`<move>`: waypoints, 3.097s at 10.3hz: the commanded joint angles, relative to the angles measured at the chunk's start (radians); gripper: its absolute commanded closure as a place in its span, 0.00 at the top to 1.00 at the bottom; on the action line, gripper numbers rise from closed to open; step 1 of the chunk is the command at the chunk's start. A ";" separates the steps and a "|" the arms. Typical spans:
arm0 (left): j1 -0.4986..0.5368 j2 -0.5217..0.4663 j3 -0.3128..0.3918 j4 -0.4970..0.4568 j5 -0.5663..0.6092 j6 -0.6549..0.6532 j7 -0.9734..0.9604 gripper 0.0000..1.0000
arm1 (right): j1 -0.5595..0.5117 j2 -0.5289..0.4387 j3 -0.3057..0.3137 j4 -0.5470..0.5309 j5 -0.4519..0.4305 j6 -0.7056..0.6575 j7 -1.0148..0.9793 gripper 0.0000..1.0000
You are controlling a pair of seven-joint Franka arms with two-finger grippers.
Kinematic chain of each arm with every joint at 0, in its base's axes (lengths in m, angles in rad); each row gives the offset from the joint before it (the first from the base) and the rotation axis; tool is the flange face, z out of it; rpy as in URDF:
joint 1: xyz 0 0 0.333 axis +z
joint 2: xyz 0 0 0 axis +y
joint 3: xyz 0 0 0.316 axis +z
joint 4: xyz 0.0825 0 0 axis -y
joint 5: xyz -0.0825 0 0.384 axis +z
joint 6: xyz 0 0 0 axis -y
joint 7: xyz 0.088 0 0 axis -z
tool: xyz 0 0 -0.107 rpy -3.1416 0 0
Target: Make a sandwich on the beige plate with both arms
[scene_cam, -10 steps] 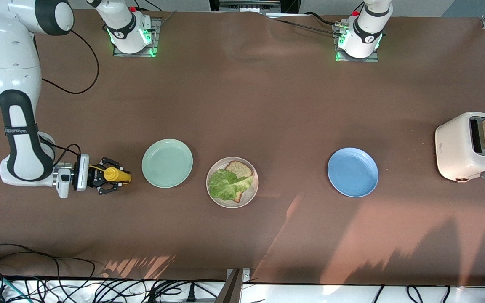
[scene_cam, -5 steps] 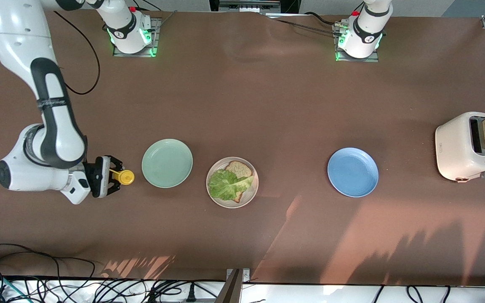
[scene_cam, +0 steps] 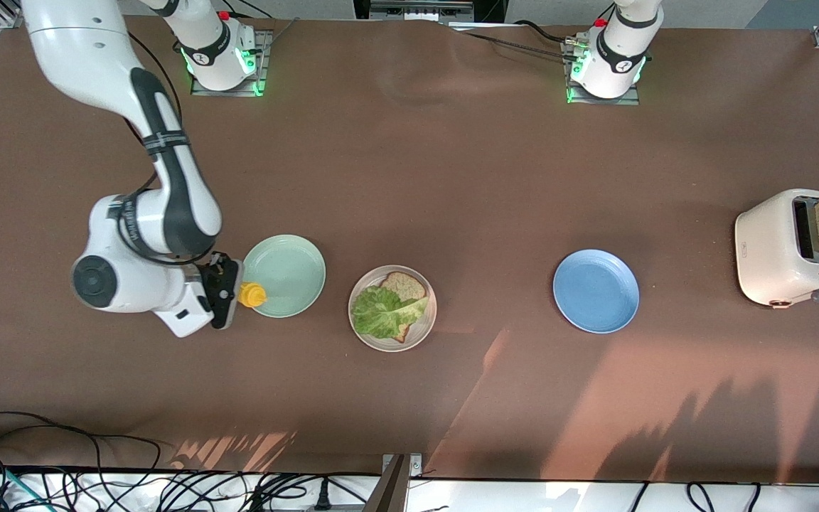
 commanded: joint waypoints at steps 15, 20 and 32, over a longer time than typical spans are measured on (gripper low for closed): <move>-0.006 -0.019 -0.005 -0.002 0.020 -0.014 0.009 0.00 | 0.686 0.439 -0.555 0.396 -0.149 -0.211 0.458 0.00; -0.018 -0.019 -0.005 -0.002 0.020 -0.014 0.007 0.00 | 0.698 0.439 -0.563 0.396 -0.150 -0.206 0.459 0.00; -0.022 -0.040 -0.011 0.006 0.023 -0.014 0.003 0.00 | -0.058 0.011 0.020 0.189 0.102 -0.208 0.042 0.00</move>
